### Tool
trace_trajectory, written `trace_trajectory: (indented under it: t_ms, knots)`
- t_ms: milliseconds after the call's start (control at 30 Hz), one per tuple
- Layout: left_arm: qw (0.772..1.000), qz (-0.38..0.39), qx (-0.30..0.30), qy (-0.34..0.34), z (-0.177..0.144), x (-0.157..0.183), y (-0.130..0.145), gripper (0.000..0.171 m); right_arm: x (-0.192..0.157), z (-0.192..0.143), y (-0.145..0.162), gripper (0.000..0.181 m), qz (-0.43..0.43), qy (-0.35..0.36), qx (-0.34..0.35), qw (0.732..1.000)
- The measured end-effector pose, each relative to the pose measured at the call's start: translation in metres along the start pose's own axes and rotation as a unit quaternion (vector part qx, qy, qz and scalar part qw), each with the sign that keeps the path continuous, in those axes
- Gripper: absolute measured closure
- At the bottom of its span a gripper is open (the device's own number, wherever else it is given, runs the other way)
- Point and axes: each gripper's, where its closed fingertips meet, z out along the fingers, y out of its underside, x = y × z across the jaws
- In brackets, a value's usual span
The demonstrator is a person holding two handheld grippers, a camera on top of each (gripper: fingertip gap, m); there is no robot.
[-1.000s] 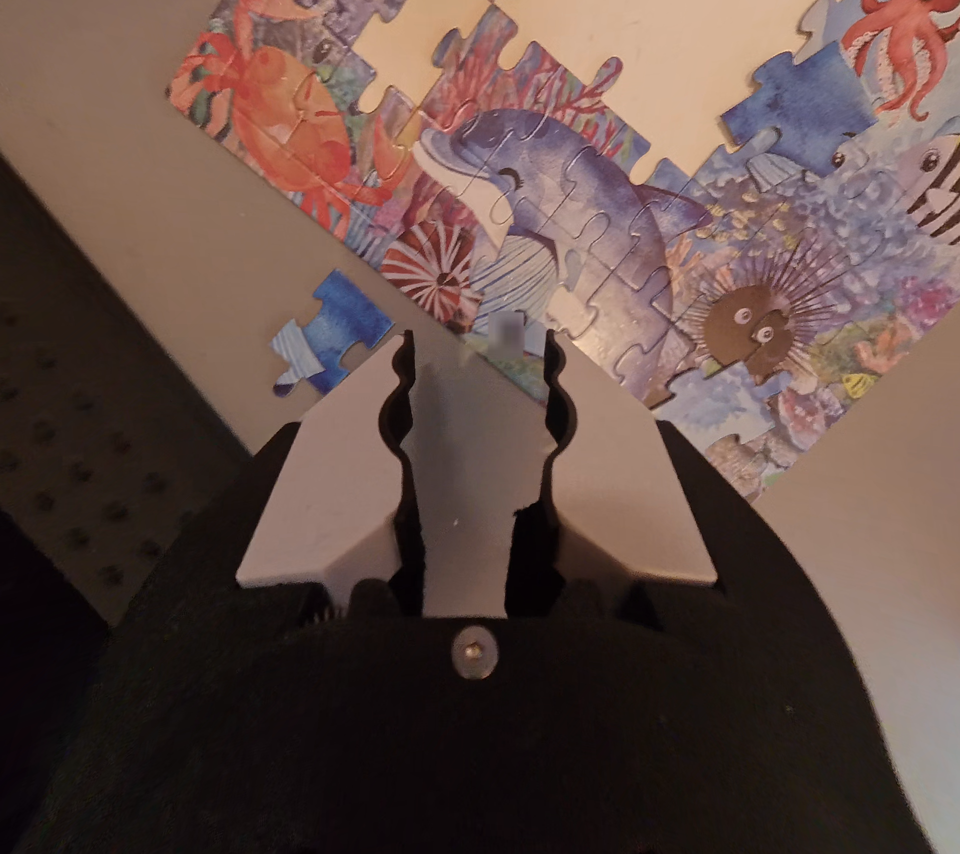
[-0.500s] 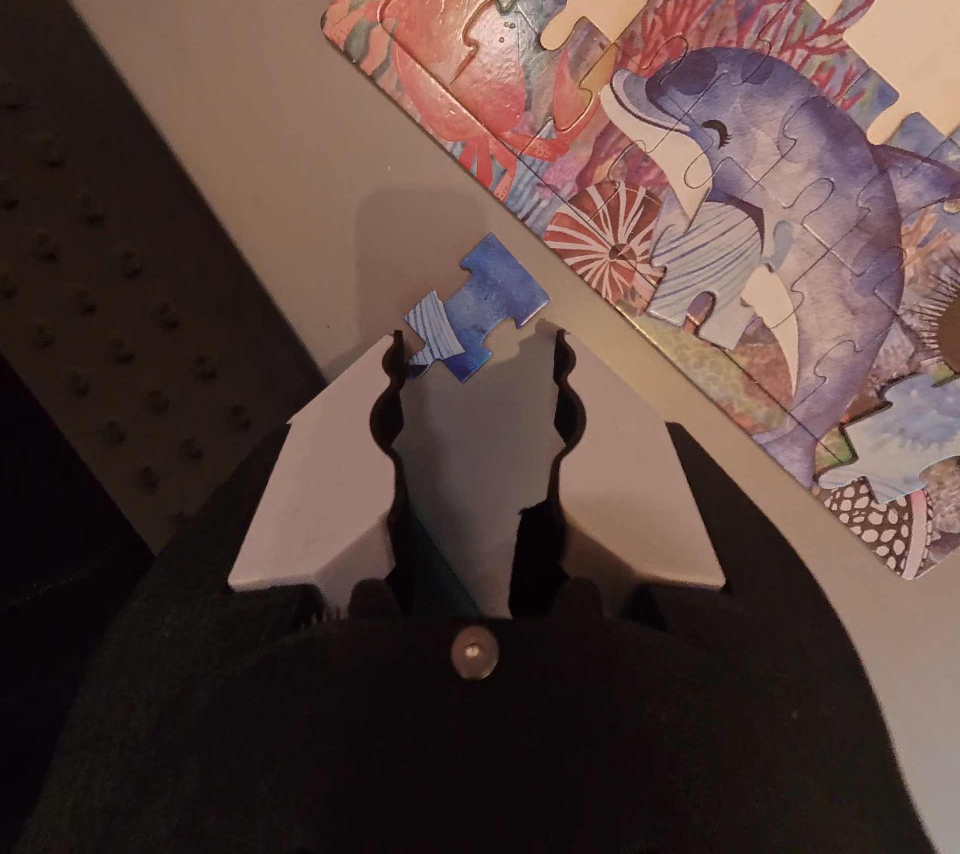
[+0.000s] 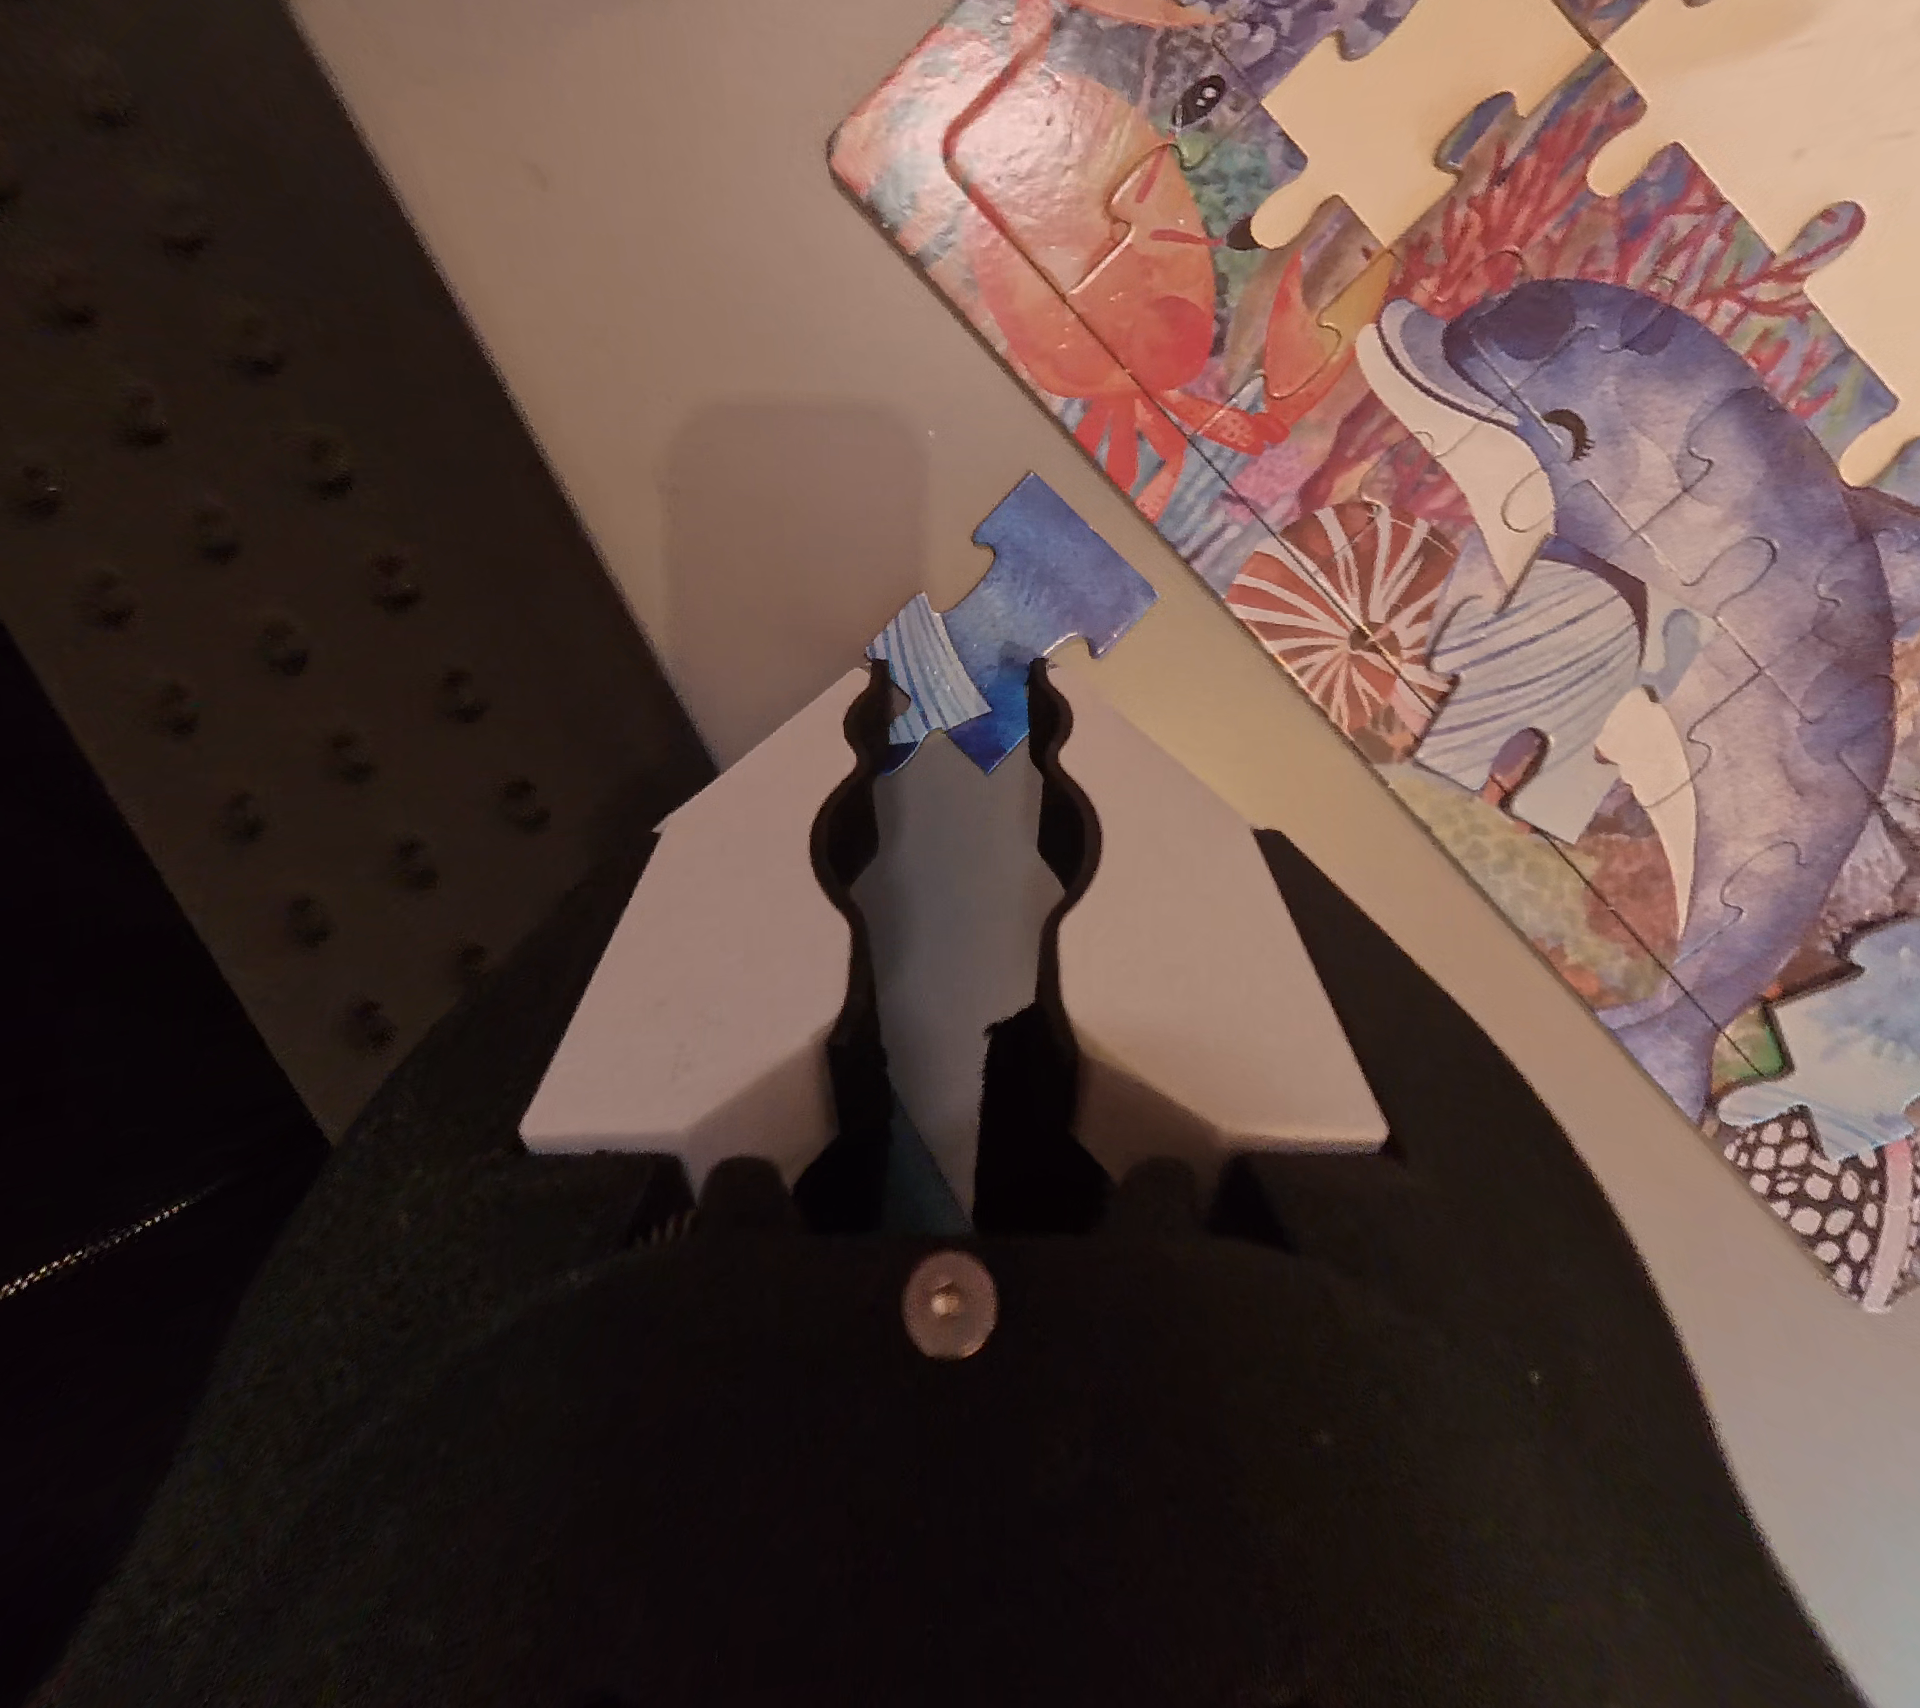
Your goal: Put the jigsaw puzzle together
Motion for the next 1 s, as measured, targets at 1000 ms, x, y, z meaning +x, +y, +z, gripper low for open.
trace_trajectory:
  t_ms: [1000]
  knots:
    - [1.000, -0.011, -0.023, -0.014, 0.003, -0.014, 0.015, 0.147, 0.223, 0.006, -0.042, 0.148, 0.123, 0.094, 0.065, 0.986]
